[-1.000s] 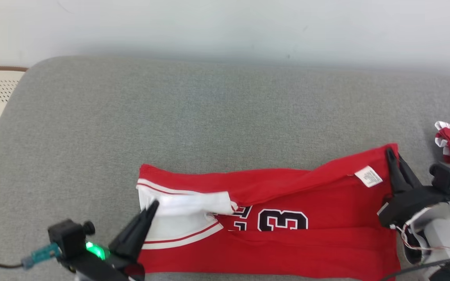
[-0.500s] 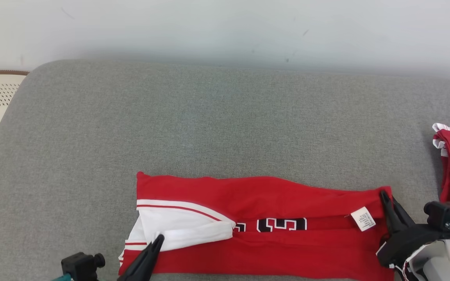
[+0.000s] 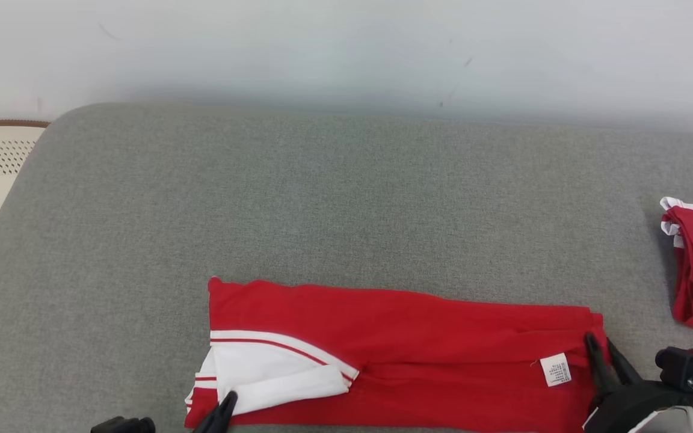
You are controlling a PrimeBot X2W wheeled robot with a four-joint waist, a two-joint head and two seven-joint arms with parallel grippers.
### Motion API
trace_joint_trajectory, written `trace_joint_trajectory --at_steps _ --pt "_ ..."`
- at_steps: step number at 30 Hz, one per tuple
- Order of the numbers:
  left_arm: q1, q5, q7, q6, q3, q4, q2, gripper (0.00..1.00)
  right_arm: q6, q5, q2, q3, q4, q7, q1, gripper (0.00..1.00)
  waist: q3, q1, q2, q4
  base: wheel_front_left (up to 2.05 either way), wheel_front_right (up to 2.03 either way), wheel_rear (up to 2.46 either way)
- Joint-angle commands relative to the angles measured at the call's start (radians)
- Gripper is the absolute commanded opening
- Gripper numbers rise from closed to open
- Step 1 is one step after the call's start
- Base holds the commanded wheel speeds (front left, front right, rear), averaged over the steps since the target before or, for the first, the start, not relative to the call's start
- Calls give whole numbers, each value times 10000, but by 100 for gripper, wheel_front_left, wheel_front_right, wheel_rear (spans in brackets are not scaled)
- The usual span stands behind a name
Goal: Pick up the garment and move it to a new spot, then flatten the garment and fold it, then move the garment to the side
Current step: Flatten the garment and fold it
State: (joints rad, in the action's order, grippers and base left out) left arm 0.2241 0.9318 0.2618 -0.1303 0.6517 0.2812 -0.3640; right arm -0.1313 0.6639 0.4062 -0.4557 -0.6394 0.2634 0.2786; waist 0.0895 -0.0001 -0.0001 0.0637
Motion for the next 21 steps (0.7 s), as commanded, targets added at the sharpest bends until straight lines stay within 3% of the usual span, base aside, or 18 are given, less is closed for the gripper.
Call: trace_joint_trajectory --at_steps 1,8,15,21 --pt "-155 -182 40 3 -106 92 8 100 11 89 -39 31 -8 7 -145 100 -31 1 1 4 0 0 0" --pt "-680 -1204 39 3 -1364 600 614 100 11 -17 -62 992 456 7 -803 100 -154 1 1 -55 0 0 0" --pt "-1121 -2597 40 5 -2804 218 1337 100 11 -578 -429 1736 881 7 -840 100 -184 1 1 -46 0 0 0" --pt "-1260 -3059 40 5 -3031 63 1678 100 11 -842 -671 1666 312 7 -670 100 -133 1 1 193 0 0 0"
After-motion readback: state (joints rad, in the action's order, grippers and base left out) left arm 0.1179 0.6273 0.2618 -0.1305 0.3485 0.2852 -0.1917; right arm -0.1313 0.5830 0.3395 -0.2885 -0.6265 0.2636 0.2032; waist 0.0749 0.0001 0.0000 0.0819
